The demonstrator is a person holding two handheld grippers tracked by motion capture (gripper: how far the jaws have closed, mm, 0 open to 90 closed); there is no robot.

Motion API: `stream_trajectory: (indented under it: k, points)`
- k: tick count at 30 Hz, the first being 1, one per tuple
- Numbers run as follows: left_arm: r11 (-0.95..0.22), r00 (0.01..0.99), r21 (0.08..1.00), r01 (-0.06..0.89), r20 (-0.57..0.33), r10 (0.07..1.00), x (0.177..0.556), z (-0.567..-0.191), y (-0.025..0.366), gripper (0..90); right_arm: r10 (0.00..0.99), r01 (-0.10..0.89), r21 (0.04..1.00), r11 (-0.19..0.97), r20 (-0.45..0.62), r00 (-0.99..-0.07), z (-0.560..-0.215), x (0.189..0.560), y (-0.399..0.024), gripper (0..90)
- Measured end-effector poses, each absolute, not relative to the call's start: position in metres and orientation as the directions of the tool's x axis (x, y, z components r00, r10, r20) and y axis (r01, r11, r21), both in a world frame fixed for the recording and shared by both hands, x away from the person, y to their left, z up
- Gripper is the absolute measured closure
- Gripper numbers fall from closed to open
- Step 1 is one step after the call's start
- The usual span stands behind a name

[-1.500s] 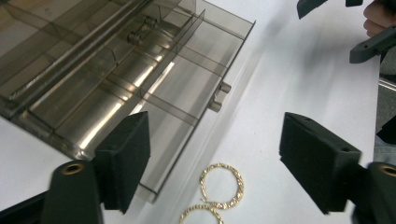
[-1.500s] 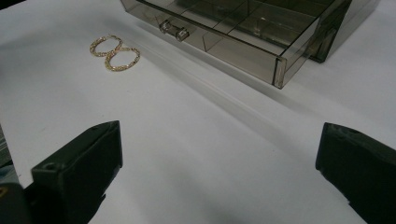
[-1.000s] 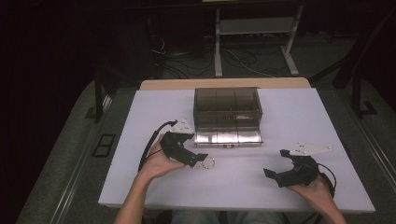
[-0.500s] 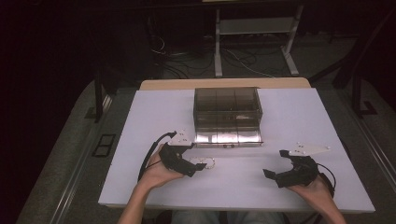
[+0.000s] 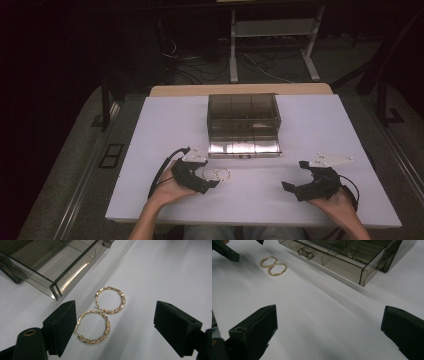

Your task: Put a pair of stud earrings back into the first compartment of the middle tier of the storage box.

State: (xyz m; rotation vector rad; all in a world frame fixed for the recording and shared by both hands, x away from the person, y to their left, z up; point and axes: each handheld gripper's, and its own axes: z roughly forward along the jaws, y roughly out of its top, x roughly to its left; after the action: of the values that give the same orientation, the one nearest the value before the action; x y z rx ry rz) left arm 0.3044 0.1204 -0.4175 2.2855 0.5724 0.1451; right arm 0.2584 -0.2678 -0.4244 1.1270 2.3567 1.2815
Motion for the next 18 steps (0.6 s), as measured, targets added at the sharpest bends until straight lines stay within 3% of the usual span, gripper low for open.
stream_trajectory:
  k: [18]
  points:
    - [-0.648,0.901,0.681,0.342,-0.042,0.432,0.306,-0.435,0.122,41.8,0.717,0.518,0.789,0.330,0.147,-0.681,-0.425,0.258,-0.267,0.0]
